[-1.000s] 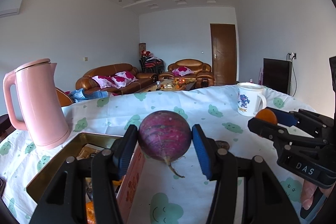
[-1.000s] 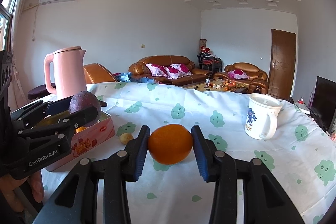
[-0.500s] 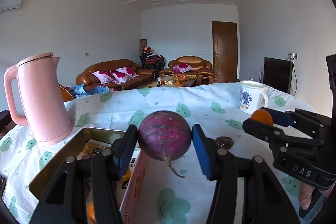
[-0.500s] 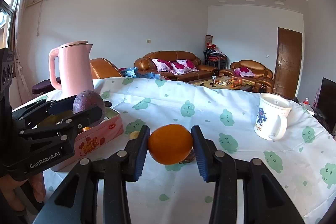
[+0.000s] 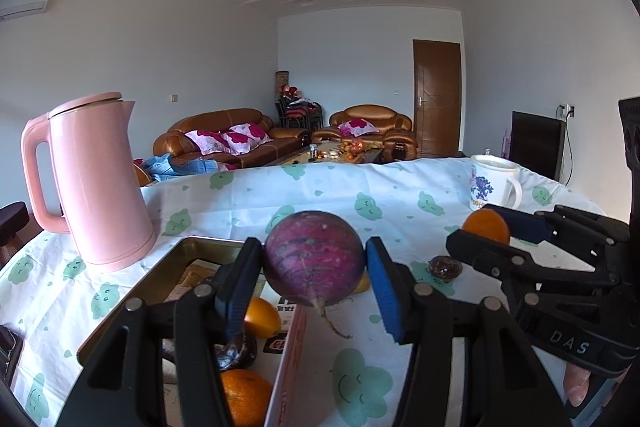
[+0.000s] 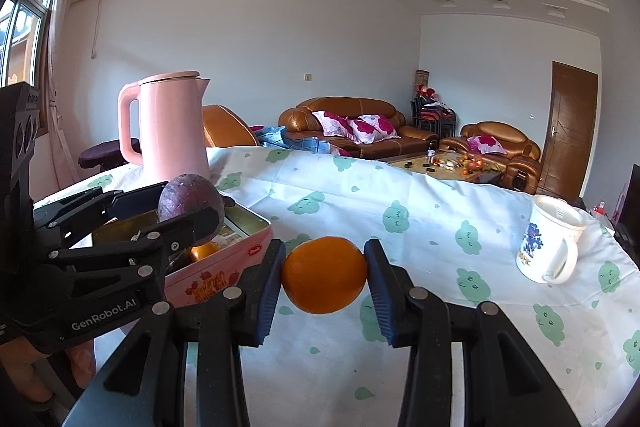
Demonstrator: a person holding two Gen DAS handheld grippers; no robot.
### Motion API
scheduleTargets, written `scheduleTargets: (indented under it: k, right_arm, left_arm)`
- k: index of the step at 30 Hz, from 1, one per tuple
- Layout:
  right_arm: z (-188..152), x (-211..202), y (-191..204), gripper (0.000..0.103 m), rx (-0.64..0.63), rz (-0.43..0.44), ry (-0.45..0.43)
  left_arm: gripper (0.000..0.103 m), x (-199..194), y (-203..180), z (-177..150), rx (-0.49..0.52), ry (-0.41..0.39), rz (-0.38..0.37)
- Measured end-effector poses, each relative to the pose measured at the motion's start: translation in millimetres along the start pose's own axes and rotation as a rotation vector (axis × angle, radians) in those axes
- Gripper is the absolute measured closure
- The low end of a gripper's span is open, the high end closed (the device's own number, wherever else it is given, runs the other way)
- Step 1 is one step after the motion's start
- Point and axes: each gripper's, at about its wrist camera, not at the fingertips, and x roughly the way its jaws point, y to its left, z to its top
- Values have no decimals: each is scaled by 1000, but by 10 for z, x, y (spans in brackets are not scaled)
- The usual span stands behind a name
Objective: Organize fruits
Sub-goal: 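Carry the purple radish toward the tin with the left tool while the right tool carries the orange, then lower the radish into the tin with the left tool while the right tool lowers the orange there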
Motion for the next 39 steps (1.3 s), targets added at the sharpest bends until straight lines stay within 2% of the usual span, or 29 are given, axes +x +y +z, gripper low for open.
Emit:
scheduleTargets:
  k: [20,39]
  right_arm:
    - [157,202,401,60,-58,76,10]
    - [424,440,858,60,-113,174,16]
  left_arm:
    - [48,-112,578,27,-70,12,73]
    - [48,-37,1113,-25,-96,92,146]
